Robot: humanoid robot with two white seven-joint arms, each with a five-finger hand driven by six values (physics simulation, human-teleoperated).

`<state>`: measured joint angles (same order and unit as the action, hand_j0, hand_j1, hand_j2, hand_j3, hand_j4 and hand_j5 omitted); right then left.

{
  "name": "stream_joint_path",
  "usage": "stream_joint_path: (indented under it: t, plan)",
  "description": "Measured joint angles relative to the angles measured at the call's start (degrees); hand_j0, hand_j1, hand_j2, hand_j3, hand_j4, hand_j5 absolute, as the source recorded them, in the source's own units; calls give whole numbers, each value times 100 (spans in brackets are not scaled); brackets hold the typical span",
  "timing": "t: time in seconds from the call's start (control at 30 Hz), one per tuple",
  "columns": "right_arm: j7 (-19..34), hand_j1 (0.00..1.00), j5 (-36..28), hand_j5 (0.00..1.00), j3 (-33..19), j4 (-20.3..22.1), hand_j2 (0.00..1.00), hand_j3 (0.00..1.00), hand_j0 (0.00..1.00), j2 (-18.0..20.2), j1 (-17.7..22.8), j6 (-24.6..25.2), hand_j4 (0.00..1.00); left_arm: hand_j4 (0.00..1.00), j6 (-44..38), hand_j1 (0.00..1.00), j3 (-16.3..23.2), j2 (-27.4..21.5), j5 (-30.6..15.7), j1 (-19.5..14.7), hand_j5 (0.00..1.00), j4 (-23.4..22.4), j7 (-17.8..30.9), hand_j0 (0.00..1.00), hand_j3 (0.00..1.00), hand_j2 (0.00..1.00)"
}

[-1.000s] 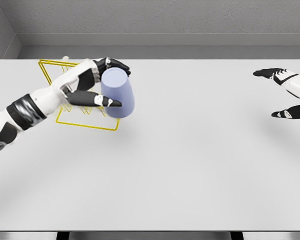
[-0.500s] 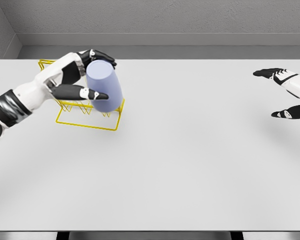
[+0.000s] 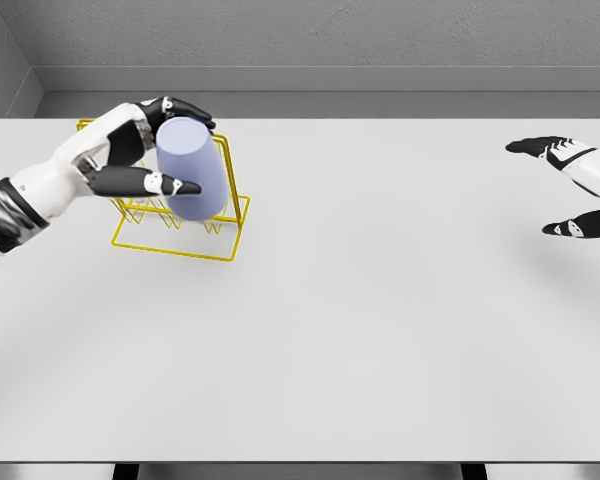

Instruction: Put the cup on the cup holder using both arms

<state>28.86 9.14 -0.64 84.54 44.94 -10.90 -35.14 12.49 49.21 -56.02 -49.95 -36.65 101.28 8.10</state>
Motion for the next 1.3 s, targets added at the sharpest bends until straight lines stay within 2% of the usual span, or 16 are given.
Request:
stream_joint_path:
  t: [0.3, 0.37, 0.4, 0.43, 0.53, 0.93, 1.03, 1.13, 1.3]
  plan:
    - [0, 100, 0, 100, 1, 0, 100, 100, 100, 0, 0, 0, 100, 67, 0, 67, -1, 0, -12, 35, 67, -142, 0, 67, 67, 67]
    - [0, 100, 0, 100, 2, 2, 100, 100, 100, 0, 0, 0, 100, 83, 0, 83, -2, 4, -13, 44, 83, -152, 3, 83, 83, 83]
    - [0, 100, 0, 100, 2, 1, 100, 100, 100, 0, 0, 0, 100, 87, -3, 87, -2, 3, -11, 44, 87, -155, 4, 87, 87, 87]
    - [0, 100, 0, 100, 2, 1, 100, 100, 100, 0, 0, 0, 100, 95, -5, 95, -1, 2, -9, 44, 95, -157, 5, 95, 95, 95]
    - [0, 100, 0, 100, 1, 0, 100, 100, 100, 0, 0, 0, 100, 99, -12, 99, -2, 0, -2, 35, 99, -161, 7, 99, 99, 99]
    - [0, 100, 0, 100, -2, -1, 100, 100, 100, 0, 0, 0, 100, 100, 40, 100, -1, -69, 5, -35, 100, -120, 8, 100, 100, 100]
    - [0, 100, 0, 100, -2, 1, 100, 100, 100, 0, 0, 0, 100, 100, 728, 100, -1, -221, 17, 18, 100, -102, 8, 100, 100, 100]
    - [0, 100, 0, 100, -4, 0, 100, 100, 100, 0, 0, 0, 100, 100, 1586, 100, -1, -443, 19, 282, 100, -115, -42, 100, 100, 100]
    - [0, 100, 0, 100, -5, -7, 100, 100, 100, 0, 0, 0, 100, 100, 2127, 100, -5, -798, 31, 685, 100, -146, -198, 100, 100, 100]
